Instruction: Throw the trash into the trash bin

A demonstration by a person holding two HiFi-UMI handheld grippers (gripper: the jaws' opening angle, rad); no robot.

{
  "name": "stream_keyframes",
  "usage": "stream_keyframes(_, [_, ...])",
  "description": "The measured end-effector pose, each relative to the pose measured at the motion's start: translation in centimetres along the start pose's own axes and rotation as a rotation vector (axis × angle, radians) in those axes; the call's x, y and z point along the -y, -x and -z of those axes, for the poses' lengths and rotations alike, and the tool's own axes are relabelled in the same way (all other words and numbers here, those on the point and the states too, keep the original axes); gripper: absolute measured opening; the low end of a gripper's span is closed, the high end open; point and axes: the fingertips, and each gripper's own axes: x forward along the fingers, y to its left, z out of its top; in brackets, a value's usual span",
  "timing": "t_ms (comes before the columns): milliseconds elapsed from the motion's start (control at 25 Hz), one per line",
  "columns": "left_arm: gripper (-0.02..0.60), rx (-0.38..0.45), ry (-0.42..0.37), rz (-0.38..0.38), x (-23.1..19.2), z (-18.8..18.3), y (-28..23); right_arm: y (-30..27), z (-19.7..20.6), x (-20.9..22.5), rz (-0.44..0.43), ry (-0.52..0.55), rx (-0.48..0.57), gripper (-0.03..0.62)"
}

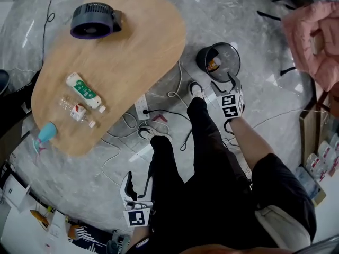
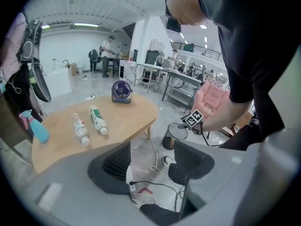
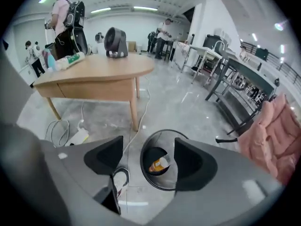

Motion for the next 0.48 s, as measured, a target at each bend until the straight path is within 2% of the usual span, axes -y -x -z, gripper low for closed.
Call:
stream_keyframes(280, [0.299, 0.059, 0.016, -0.075, -1.3, 0.6, 3.3, 3.8, -6.1, -4.8, -0.039, 0.039, 0.101, 0.368])
stream_keyframes(480, [0.299, 0.096, 0.042, -0.187, -4.8, 1.4, 4.8, 7.3, -12.1, -10.2, -0.146, 0.05, 0.205, 0.364])
